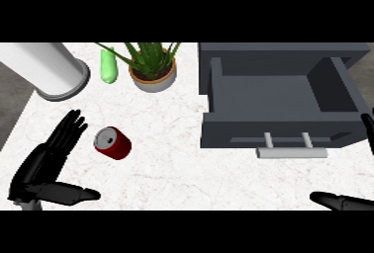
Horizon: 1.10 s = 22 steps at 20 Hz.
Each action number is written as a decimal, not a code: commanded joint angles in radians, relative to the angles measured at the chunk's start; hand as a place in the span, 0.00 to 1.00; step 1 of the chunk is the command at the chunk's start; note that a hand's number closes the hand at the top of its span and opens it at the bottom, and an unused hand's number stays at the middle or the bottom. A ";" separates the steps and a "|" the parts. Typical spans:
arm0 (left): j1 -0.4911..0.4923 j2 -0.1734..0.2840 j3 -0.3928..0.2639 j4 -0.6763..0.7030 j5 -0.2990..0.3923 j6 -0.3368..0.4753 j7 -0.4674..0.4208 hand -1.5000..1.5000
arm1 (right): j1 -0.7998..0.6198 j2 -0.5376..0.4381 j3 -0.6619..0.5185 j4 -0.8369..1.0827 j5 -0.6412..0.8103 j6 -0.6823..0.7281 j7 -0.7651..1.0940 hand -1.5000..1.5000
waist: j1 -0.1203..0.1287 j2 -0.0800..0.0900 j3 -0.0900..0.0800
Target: Pick up the can, place it into the drawer and close the drawer
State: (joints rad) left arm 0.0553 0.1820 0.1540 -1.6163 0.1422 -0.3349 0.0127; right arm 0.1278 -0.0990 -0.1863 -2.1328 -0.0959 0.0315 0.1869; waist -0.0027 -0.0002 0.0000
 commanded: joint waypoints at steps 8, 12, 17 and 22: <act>-0.066 -0.039 0.022 0.294 -0.118 0.069 -0.215 0.00 | -0.003 0.031 0.003 0.014 0.030 0.005 0.000 0.00 | 0.001 0.000 0.000; -0.125 0.002 0.049 0.442 -0.123 0.032 -0.289 0.00 | 0.070 -0.003 -0.069 -0.082 -0.048 0.068 0.033 0.00 | -0.003 0.000 0.000; -0.185 -0.009 0.039 0.623 -0.188 0.086 -0.397 0.00 | 0.098 0.005 -0.085 -0.143 -0.072 0.084 0.064 0.00 | -0.005 0.000 0.000; -0.337 0.068 0.119 0.887 -0.150 0.039 -0.475 0.00 | 0.070 0.024 -0.070 -0.072 -0.011 0.073 0.005 0.00 | -0.008 0.002 -0.001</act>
State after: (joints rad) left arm -0.1767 0.1987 0.2221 -0.9071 -0.0227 -0.2742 -0.4077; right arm 0.1759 -0.0832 -0.2520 -2.2074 -0.1218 0.0910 0.2220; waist -0.0071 0.0009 -0.0006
